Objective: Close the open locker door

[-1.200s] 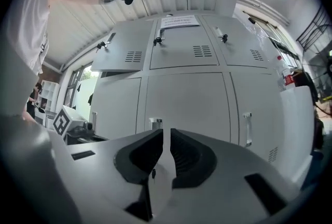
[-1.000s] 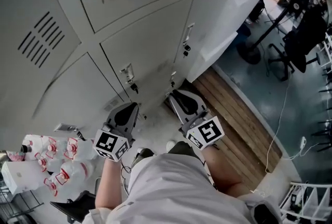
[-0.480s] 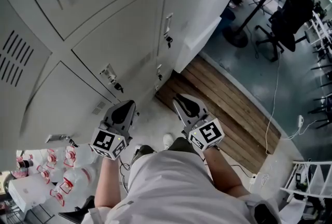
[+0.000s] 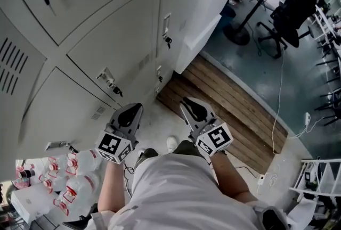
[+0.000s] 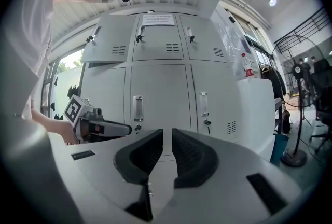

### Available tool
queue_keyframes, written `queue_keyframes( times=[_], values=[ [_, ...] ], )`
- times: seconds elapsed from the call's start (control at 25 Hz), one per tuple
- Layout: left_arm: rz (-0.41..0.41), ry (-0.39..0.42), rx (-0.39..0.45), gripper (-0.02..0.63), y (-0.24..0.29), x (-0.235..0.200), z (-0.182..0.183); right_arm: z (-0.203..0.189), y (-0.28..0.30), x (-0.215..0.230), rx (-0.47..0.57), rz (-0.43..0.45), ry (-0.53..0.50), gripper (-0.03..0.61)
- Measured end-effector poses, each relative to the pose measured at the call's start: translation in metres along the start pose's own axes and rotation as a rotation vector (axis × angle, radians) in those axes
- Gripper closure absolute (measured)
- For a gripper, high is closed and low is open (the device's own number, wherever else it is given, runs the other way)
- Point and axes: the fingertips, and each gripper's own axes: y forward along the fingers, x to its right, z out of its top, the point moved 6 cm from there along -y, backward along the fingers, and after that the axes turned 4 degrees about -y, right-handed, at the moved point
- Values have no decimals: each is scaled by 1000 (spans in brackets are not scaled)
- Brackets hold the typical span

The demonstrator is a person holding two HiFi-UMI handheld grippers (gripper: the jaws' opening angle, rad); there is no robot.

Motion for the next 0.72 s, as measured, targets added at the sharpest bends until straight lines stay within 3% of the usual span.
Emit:
queue_keyframes(
  times=[0.72],
  values=[
    [60,3,-6,614,-17,-7,1,2,22,-17,25,103,10,532]
  ],
)
